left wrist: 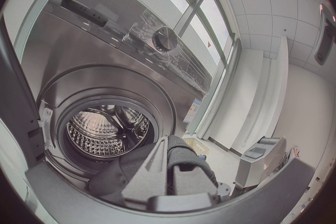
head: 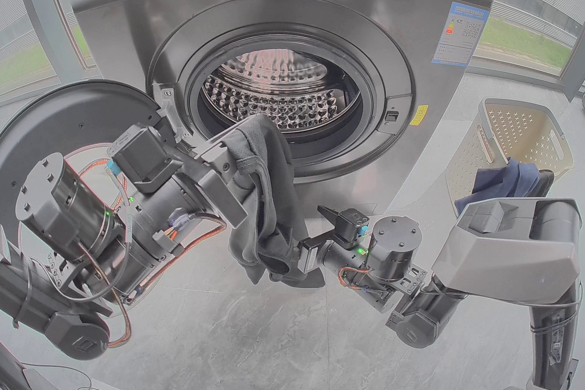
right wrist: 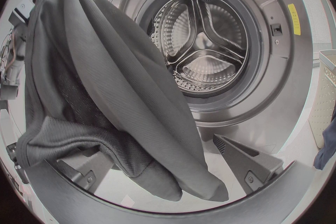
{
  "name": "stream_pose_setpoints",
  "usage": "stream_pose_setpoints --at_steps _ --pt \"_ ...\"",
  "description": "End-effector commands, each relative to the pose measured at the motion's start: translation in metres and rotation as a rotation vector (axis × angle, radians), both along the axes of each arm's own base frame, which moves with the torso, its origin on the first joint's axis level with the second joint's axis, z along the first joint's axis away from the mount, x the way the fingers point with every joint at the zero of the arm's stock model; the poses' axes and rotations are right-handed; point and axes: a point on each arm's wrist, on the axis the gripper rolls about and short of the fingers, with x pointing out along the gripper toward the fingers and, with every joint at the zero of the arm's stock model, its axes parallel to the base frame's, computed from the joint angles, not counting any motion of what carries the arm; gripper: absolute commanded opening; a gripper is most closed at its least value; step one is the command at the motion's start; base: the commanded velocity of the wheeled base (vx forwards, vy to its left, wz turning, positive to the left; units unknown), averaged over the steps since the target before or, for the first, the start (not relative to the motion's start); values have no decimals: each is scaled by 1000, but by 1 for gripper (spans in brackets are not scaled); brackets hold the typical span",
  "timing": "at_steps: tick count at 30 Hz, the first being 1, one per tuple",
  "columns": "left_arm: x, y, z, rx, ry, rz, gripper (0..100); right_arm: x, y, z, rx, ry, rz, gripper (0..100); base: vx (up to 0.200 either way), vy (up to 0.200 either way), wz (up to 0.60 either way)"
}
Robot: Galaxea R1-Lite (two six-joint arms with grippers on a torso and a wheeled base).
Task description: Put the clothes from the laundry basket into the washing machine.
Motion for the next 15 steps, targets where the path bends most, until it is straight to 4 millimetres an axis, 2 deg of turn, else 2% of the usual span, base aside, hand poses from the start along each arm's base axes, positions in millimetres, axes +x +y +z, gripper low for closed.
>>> stream_pose_setpoints --at_steps 1,15 --pt "-6 4 10 -27 -25 -5 0 14 4 -18 -9 9 -16 100 0 0 0" --pt "-6 4 10 -28 -28 -8 0 33 13 -30 1 -20 -32 100 0 0 0"
